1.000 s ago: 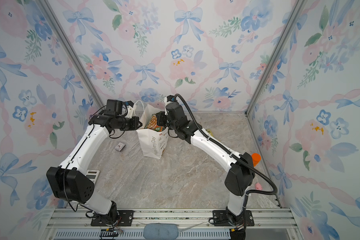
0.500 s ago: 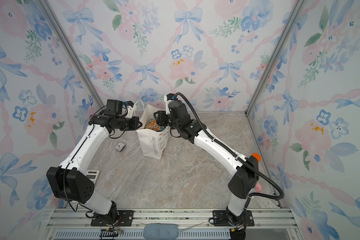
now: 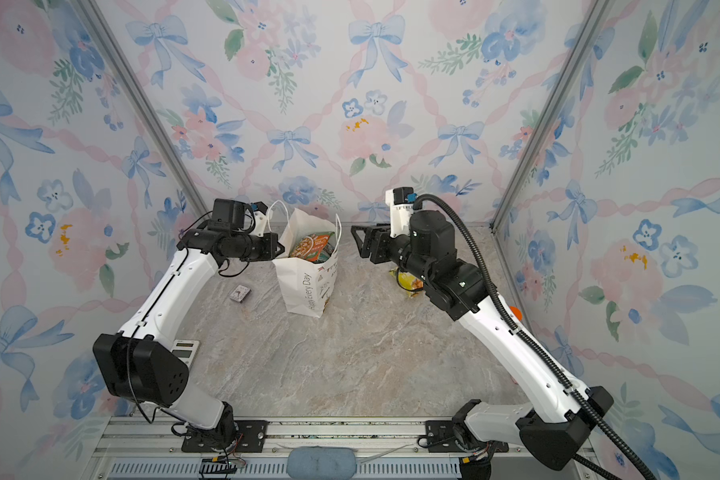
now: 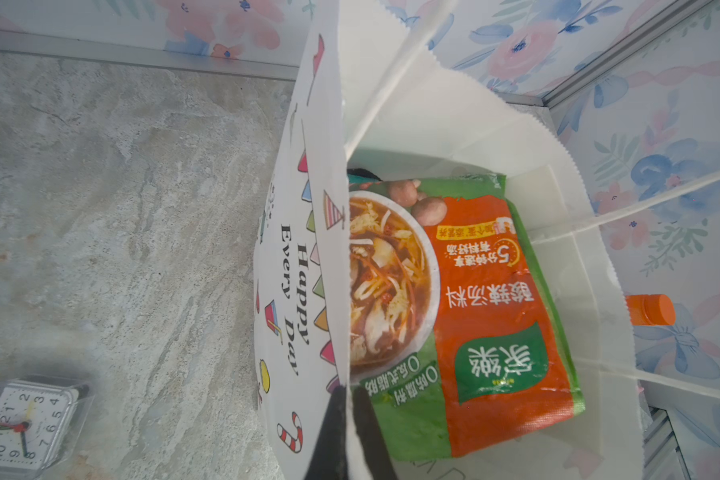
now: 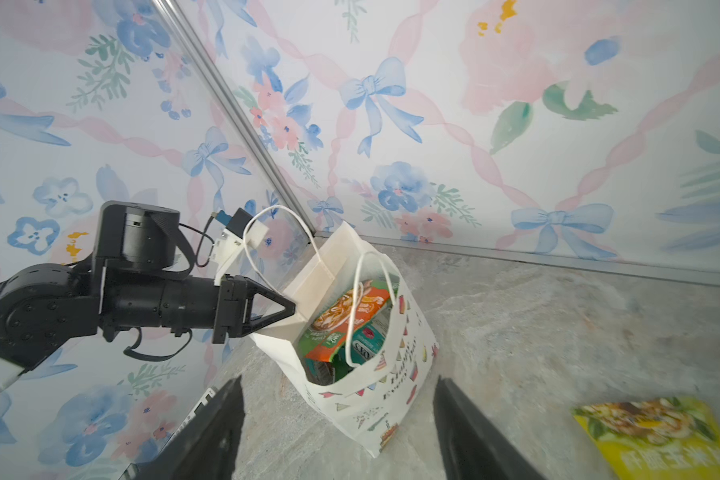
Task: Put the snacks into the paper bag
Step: 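Move the right gripper down to the yellow corn chip bag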
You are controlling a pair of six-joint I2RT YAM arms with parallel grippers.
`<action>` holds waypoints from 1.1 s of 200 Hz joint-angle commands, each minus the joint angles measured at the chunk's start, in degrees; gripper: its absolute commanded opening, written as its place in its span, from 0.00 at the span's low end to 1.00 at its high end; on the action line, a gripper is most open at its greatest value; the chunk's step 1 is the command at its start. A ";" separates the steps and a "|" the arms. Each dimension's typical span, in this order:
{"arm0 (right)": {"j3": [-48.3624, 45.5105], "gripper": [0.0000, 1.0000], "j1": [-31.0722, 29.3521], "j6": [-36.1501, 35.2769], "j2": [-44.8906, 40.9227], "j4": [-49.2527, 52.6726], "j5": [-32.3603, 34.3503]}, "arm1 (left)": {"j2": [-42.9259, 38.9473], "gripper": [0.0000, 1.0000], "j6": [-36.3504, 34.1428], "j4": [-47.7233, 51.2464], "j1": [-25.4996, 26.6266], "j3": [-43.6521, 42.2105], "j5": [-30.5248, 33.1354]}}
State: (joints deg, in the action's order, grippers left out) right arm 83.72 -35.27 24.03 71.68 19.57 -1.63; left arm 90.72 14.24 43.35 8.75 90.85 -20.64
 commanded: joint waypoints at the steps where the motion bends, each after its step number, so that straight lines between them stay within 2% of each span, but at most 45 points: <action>1: -5.64 0.75 5.06 1.37 -1.69 4.42 1.12 | 0.16 0.00 0.20 -1.36 0.26 -0.50 -0.84; 47: -15.97 0.75 19.94 3.48 0.30 6.29 -3.26 | 0.14 0.00 0.26 -1.40 0.37 -0.51 -0.72; 83: -14.98 0.77 27.90 1.10 9.20 6.15 -8.43 | 0.23 0.00 0.26 -1.36 0.39 -0.50 -0.89; 108: -10.77 0.90 29.54 -2.10 16.34 7.37 -8.23 | 0.14 0.00 0.26 -1.40 0.35 -0.50 -0.90; 137: -5.97 0.96 31.13 -5.01 24.12 8.21 -8.09 | 0.16 0.00 0.21 -1.39 0.38 -0.50 -0.89; 158: -1.99 0.93 32.58 -6.86 30.02 9.16 -8.81 | 0.21 0.00 0.18 -1.37 0.40 -0.52 -0.98; 192: 3.95 0.84 33.64 -9.97 38.17 11.45 -9.97 | 0.33 0.00 0.18 -1.38 0.37 -0.50 -0.98; 220: 8.42 0.81 33.75 -12.62 43.72 14.67 -9.93 | 0.45 0.00 0.22 -1.36 0.36 -0.49 -0.99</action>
State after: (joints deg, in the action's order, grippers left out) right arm 88.33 -1.85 15.16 111.85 29.61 -10.72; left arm 90.72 14.24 43.35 8.78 90.85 -20.64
